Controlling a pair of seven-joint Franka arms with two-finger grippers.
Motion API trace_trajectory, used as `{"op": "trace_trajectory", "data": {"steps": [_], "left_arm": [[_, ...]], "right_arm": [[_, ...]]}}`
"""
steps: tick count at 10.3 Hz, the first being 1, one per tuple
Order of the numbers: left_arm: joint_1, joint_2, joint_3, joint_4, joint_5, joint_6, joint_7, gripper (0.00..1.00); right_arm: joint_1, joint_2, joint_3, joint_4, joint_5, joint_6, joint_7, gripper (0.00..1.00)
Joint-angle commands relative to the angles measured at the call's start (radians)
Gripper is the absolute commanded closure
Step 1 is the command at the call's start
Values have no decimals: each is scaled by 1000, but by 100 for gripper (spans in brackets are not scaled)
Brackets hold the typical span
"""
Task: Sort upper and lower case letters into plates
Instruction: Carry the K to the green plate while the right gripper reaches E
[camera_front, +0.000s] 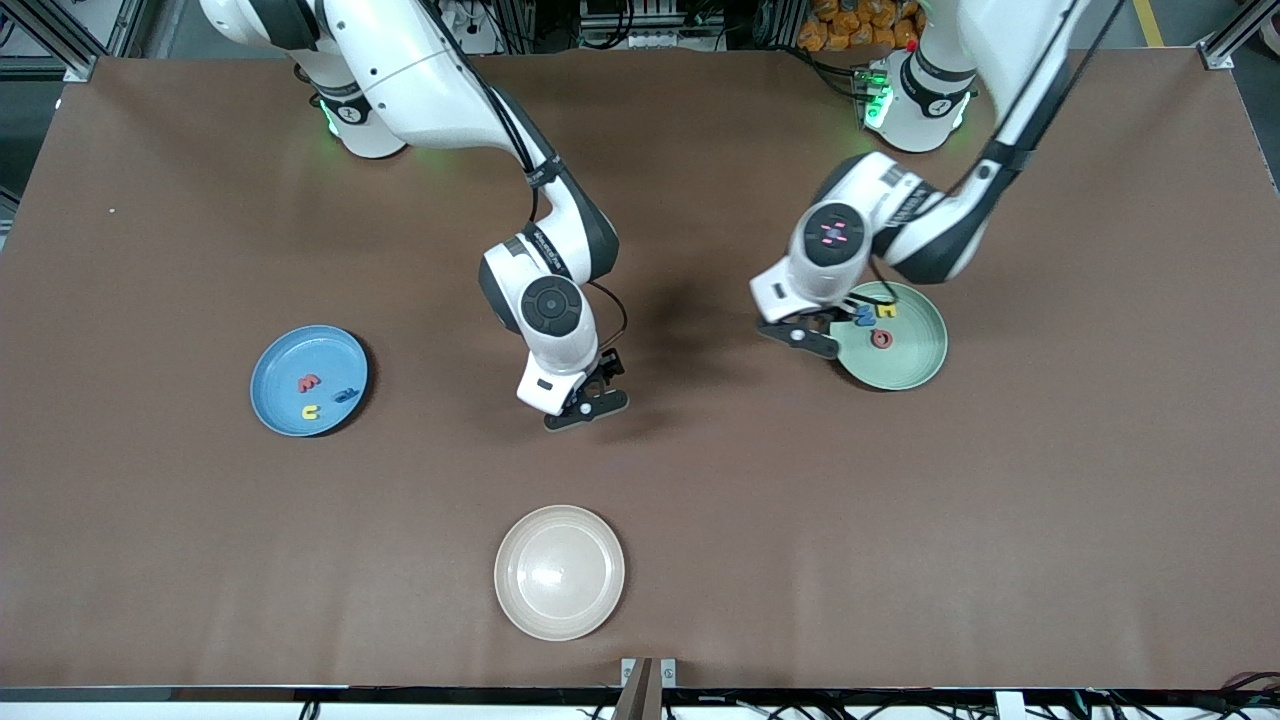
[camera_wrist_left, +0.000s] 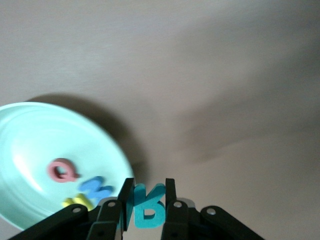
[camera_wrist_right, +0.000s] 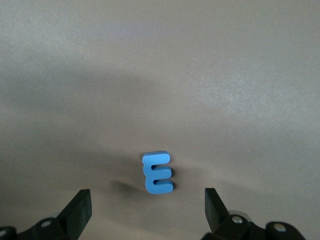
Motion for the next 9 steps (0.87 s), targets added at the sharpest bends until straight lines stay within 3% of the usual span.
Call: {"op": "trace_trajectory", "data": {"steps": [1, 5, 9], "left_arm": [[142, -33, -26, -84, -6, 59, 181, 98], [344, -29, -73, -146, -14, 91, 404, 97], [404, 8, -76, -167, -14, 132, 479, 92]], "right_arm": [[4, 19, -8, 4, -11, 19, -11, 0], [3, 27, -8, 3, -11, 30, -5, 0], [-2, 35, -8, 3, -11, 32, -5, 0]]}}
